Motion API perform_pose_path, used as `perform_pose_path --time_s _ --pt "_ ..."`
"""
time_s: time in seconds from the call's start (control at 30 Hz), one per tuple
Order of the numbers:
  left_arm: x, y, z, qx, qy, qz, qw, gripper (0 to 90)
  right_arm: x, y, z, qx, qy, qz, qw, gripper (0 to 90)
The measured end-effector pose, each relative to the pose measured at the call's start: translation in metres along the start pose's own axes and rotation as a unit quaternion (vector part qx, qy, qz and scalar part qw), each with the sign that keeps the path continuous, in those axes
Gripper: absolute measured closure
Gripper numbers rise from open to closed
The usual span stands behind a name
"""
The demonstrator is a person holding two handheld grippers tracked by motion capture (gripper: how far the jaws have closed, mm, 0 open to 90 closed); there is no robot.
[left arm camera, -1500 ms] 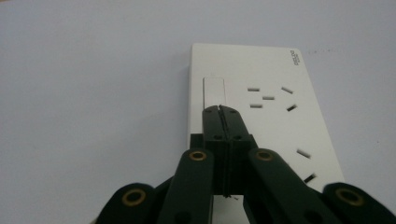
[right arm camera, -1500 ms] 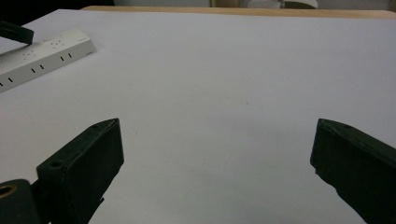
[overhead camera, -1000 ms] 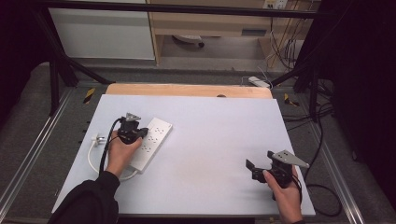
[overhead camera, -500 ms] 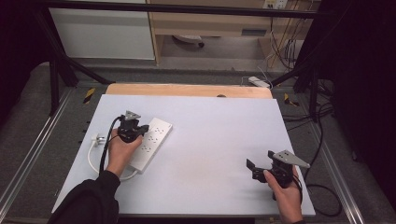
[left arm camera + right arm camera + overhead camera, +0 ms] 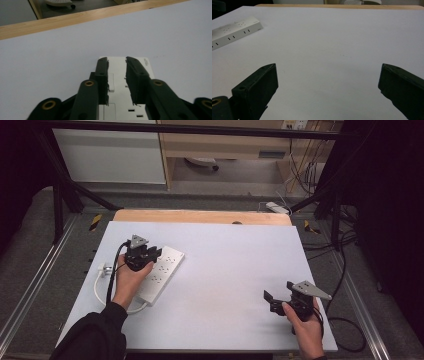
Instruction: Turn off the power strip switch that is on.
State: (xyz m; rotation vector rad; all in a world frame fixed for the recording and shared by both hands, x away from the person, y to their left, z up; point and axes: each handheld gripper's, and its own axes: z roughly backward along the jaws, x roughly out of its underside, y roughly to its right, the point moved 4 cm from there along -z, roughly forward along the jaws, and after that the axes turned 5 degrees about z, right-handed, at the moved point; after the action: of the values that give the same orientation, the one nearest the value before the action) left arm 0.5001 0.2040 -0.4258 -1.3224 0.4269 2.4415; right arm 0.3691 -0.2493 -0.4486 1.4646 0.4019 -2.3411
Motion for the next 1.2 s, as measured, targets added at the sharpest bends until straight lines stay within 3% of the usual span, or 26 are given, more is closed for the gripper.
perform_pose_path --time_s 0.23,0.67,1.2 --pt "-0.007 0.000 0.006 -0.006 0.030 0.007 0.9995 42.7 0.000 0.000 0.000 0.000 -0.001 0.001 1.0000 2.9" --pt "-0.016 -0.001 0.022 0.001 0.067 0.024 0.9975 14.7 0.000 0.000 -0.001 -0.001 -0.002 0.001 1.0000 2.9" --pt "-0.026 0.004 0.056 0.025 0.089 0.027 0.9954 7.2 0.000 0.000 -0.001 0.000 -0.002 0.001 1.0000 2.9"
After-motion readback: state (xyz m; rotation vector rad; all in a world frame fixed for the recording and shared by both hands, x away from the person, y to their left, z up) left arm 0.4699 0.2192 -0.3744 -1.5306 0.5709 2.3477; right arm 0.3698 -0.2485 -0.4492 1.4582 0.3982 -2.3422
